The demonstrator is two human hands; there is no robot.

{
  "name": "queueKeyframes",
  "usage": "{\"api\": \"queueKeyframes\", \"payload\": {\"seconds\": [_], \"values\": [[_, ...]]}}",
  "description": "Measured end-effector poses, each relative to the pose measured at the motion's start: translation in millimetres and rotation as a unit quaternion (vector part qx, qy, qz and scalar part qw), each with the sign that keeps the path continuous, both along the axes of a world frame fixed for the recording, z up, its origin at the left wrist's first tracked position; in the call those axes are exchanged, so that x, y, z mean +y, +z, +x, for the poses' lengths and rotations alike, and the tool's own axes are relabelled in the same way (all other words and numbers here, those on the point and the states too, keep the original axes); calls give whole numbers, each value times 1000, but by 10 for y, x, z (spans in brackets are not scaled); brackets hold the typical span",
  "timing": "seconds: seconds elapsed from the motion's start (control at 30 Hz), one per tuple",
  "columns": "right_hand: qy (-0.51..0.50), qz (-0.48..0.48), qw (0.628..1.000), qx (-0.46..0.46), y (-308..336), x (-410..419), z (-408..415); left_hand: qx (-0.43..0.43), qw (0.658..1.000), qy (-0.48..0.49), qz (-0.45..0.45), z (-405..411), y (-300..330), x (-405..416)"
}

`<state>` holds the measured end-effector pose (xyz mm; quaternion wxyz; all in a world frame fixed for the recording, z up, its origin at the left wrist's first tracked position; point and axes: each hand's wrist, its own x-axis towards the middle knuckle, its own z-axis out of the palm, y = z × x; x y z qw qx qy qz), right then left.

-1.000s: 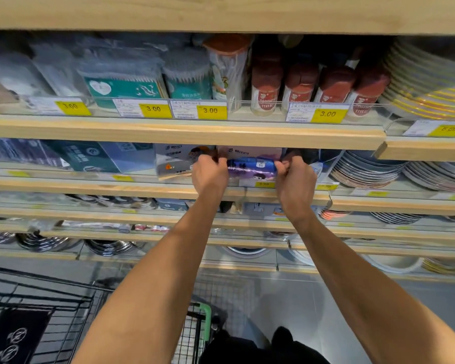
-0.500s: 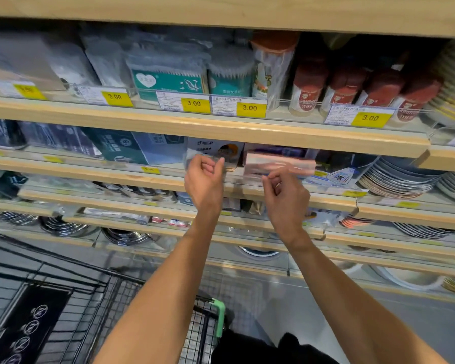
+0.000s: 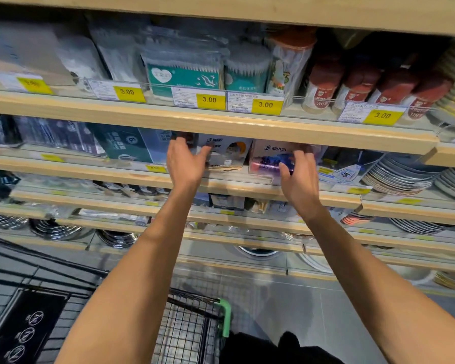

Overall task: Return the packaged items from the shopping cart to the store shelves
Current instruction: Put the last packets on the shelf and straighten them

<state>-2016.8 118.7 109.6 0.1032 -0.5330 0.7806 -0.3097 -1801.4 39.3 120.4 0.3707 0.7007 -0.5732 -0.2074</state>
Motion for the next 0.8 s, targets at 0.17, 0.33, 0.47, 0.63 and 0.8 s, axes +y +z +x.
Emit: {"api": "queueKeyframes", "payload": {"seconds": [0.17, 0.33, 0.47, 0.63, 0.8], "values": [[2, 25, 1000, -6, 30, 13, 42, -25, 999, -26, 0, 78, -11, -63], [16, -4, 1000, 2, -109, 93, 61, -15, 999, -33, -6, 138, -54, -90], [24, -21, 999, 10, -158, 144, 16, -8, 999, -47, 15, 128, -164, -209], [30, -14, 999, 21, -110, 174, -84, -19, 999, -32, 38, 54, -290, -207], [31, -27, 999, 12, -64, 196, -139, 66, 995, -58, 37, 90, -396, -180]]}}
